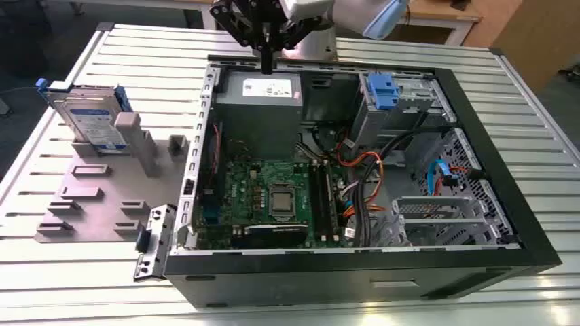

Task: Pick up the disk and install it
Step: 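Reach for the disk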

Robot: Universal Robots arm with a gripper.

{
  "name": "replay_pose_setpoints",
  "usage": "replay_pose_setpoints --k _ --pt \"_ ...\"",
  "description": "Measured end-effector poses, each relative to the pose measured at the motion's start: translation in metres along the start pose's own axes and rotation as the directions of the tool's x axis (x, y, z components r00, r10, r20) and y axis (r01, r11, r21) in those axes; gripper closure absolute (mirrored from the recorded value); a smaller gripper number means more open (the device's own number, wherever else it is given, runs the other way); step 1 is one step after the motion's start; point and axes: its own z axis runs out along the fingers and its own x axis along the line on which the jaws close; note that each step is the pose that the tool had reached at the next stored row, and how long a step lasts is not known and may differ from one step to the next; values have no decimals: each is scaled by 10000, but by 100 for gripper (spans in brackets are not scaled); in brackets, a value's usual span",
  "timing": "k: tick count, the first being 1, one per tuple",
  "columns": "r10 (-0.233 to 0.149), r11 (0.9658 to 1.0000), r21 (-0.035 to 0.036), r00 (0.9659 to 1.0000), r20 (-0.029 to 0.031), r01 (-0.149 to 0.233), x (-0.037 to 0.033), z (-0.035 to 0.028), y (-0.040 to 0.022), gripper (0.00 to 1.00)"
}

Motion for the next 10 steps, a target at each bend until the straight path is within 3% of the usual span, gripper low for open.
replay_pose_setpoints --k 10 --pt "-1 10000 0 10000 0 1 0 0 0 89"
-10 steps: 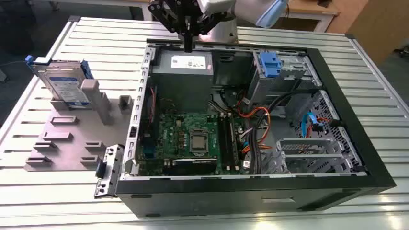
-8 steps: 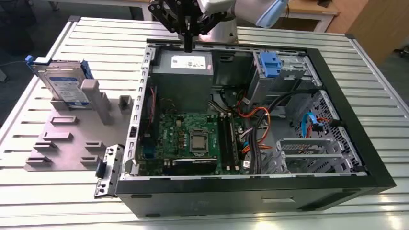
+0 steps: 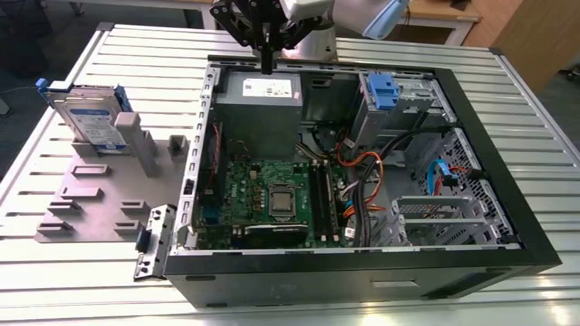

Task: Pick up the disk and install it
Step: 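Reach for the disk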

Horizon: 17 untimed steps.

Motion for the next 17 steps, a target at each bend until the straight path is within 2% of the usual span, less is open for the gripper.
replay_pose_setpoints --k 3,7,17 --pt "2 10000 0 10000 0 -2 10 0 -1 89" --pt "0 10000 0 10000 0 0 59 0 -5 89" --pt "-1 10000 0 10000 0 1 244 6 -10 89"
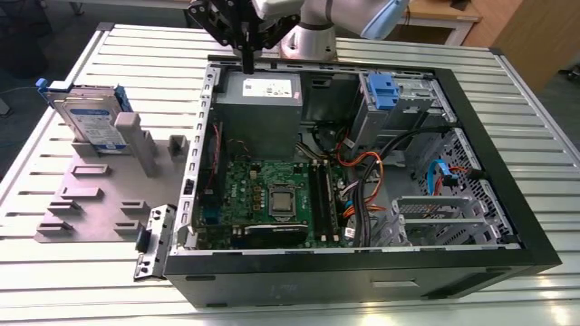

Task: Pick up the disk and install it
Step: 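Reach for the disk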

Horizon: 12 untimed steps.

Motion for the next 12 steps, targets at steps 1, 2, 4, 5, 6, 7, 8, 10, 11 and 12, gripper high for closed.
replay_pose_setpoints --k 1,2,4,5,6,7,8,10,11,12 --pt "2 10000 0 10000 0 -2 25 1 1 89" --pt "2 10000 -1 10000 0 -2 48 2 3 89" --pt "1 10000 0 10000 0 -1 93 5 7 89" --pt "0 10000 -1 10000 0 0 115 6 9 89" --pt "0 10000 -1 10000 1 0 138 7 11 89" --pt "1 10000 0 10000 0 -1 161 8 14 89" --pt "2 10000 -1 10000 1 -2 185 10 16 89" --pt "2 10000 0 10000 0 -2 226 12 20 89" --pt "1 10000 0 10000 0 -1 248 14 21 89" --pt "1 10000 -1 10000 0 -1 269 15 23 89"
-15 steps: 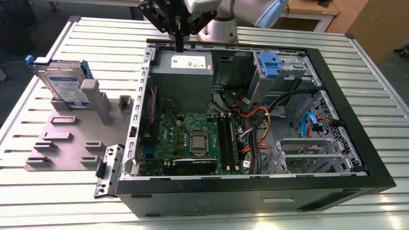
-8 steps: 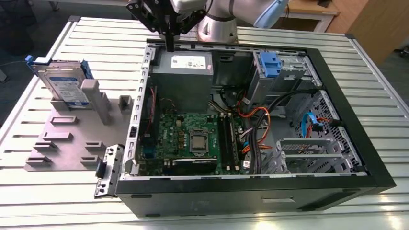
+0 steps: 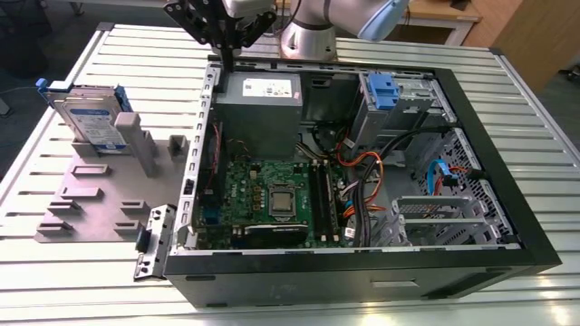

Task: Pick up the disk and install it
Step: 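Reach for the disk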

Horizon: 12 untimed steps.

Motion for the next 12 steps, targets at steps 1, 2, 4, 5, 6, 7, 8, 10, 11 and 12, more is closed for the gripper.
replay_pose_setpoints --k 1,2,4,5,6,7,8,10,11,12 --pt "0 10000 0 10000 0 0 21 1 1 89" --pt "1 10000 0 10000 0 -1 44 3 3 89" --pt "1 10000 0 10000 0 -1 91 5 6 89" --pt "1 10000 0 10000 0 -1 113 7 8 89" --pt "1 10000 0 10000 0 -1 135 8 11 89" --pt "0 10000 0 10000 0 0 157 9 13 89" --pt "0 10000 0 10000 0 0 178 10 16 89" --pt "2 10000 0 10000 1 -2 224 12 23 89" --pt "2 10000 0 10000 1 -2 244 14 26 89" --pt "2 10000 0 10000 1 -2 264 15 29 89"
